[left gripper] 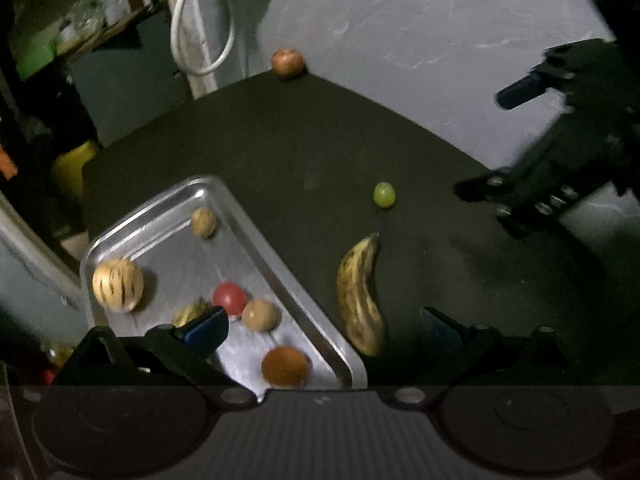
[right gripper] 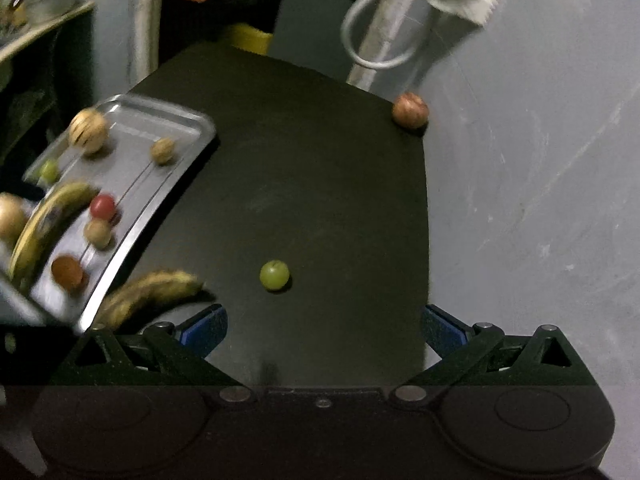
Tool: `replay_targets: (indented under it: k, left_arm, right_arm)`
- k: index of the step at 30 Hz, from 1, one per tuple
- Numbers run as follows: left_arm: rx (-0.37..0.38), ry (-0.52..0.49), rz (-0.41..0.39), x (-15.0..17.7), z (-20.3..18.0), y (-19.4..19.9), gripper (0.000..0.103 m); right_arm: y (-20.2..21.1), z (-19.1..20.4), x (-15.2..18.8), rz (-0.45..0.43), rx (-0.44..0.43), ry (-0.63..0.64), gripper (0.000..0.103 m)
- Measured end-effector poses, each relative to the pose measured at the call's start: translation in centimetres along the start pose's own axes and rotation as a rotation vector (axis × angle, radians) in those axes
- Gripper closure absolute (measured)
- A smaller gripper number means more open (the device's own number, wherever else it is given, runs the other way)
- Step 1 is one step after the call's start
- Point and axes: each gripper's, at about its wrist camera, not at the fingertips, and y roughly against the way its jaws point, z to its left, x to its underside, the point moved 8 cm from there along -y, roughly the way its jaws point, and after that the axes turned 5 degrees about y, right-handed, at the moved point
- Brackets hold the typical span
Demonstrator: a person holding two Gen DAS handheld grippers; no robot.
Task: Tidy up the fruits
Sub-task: 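Move the left tool to the banana on the table while the right tool approaches the green fruit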
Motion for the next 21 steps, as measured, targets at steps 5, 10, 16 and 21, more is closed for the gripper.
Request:
replay_targets:
  k: [5,10,16,21]
  left_arm:
    - [0.014,-0.017,-0.005,-0.7,-0.8,-1.6,0.001]
    - [0.024,-0.041,0.004,-1.0,-2.1,-3.6,0.001]
    - [0.016,-0.081,0.052,-1.0,-3.6,-6.2,0.013]
    - [0.016,-0.060,0.092,-0.7,-3.8,-7.4,0.023]
  right_arm:
    - [-2.5,-0.8,0.3,-0.009,-0.039,-0.135,0.003]
    - [-4.3,-0.8,0.2,-0.042,-0.141,-0.221,0.015]
    - [-6.3,0.5,-0.2,-0.067,-0.233,-0.243,0.037]
    - [-7.3,1.4,-0.5,-0.064,-0.256,-0.222,0.053]
